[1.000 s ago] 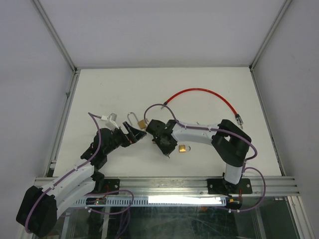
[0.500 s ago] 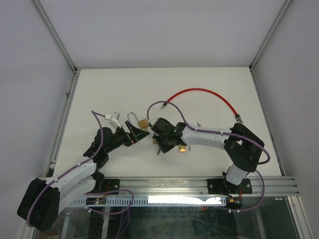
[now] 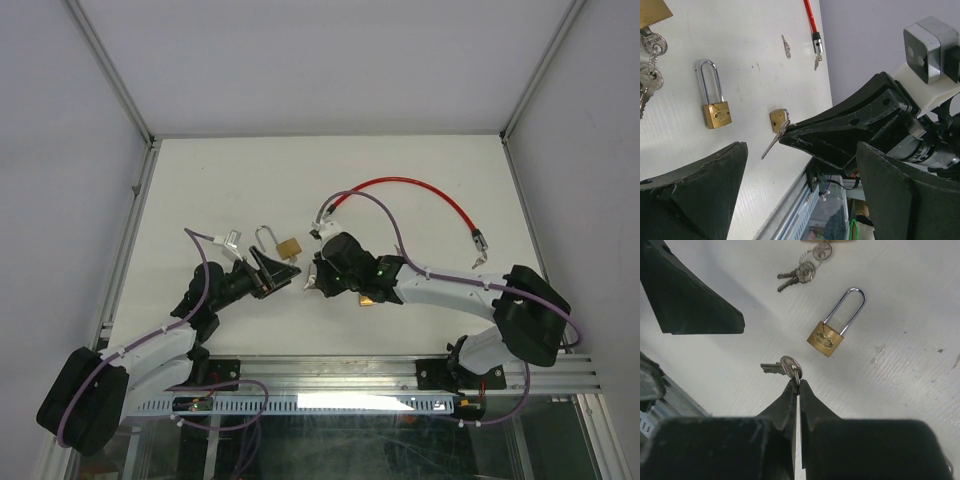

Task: Unlock with the key
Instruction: Pick up the key from the center of the board.

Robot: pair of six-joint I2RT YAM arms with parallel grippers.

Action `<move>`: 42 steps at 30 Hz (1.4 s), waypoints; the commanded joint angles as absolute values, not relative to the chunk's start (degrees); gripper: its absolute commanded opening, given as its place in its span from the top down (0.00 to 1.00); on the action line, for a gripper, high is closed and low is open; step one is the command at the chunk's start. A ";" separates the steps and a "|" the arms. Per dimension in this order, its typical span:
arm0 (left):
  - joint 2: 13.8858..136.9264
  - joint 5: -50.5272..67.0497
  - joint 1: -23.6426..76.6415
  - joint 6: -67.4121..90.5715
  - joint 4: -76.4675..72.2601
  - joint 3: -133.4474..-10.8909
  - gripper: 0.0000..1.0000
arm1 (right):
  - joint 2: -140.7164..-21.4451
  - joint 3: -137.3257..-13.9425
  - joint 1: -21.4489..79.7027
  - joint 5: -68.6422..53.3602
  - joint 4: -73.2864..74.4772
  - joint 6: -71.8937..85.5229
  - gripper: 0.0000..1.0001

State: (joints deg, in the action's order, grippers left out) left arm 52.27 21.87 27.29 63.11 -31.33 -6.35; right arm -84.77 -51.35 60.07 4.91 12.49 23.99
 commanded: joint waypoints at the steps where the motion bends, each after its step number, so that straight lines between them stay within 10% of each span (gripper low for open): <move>1: 53.05 23.62 27.02 64.72 -42.16 -5.25 0.11 | -78.68 -47.30 59.90 9.00 0.52 31.77 1.00; 32: 62.46 19.98 29.57 63.00 -49.85 -6.72 0.71 | -72.42 -37.48 59.98 9.58 -15.04 45.87 1.00; 42: 61.35 18.20 29.54 62.06 -46.99 -8.05 0.74 | -72.00 -37.36 60.18 6.00 -16.46 44.15 1.00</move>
State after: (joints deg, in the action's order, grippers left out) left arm 62.63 19.97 29.21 63.81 -45.82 -5.78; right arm -74.28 -36.93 60.03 7.84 -11.51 44.95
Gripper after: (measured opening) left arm 0.264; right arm 0.009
